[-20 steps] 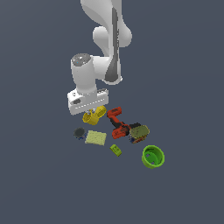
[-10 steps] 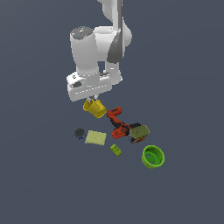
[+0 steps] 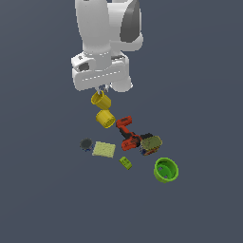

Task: Pick up a designated object from a clutter of objects.

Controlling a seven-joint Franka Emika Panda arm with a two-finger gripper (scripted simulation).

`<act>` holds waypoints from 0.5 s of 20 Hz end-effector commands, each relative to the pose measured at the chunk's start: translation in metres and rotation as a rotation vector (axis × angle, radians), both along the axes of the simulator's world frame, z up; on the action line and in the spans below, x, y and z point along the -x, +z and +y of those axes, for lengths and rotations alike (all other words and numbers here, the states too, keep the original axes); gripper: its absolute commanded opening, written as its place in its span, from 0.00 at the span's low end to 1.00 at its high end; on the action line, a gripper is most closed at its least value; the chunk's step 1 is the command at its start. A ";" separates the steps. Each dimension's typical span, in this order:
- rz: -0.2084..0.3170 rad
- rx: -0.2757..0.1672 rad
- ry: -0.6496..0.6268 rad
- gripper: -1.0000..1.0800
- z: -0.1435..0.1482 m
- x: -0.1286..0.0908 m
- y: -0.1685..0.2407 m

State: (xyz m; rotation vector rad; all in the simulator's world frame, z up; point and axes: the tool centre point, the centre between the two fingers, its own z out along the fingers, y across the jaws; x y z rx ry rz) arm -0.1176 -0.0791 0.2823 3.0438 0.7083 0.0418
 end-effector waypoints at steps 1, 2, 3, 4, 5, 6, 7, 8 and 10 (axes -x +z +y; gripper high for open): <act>0.003 -0.001 0.000 0.00 0.005 0.005 0.021; 0.005 -0.001 -0.001 0.00 0.006 0.006 0.029; 0.006 -0.001 -0.001 0.00 0.008 0.008 0.037; 0.008 -0.002 -0.001 0.00 0.010 0.010 0.046; 0.010 -0.002 -0.001 0.00 0.012 0.011 0.054; 0.011 -0.003 -0.001 0.00 0.014 0.013 0.062; 0.013 -0.003 -0.001 0.00 0.015 0.014 0.071; 0.014 -0.004 -0.001 0.00 0.017 0.016 0.079; 0.017 -0.005 -0.001 0.00 0.021 0.018 0.095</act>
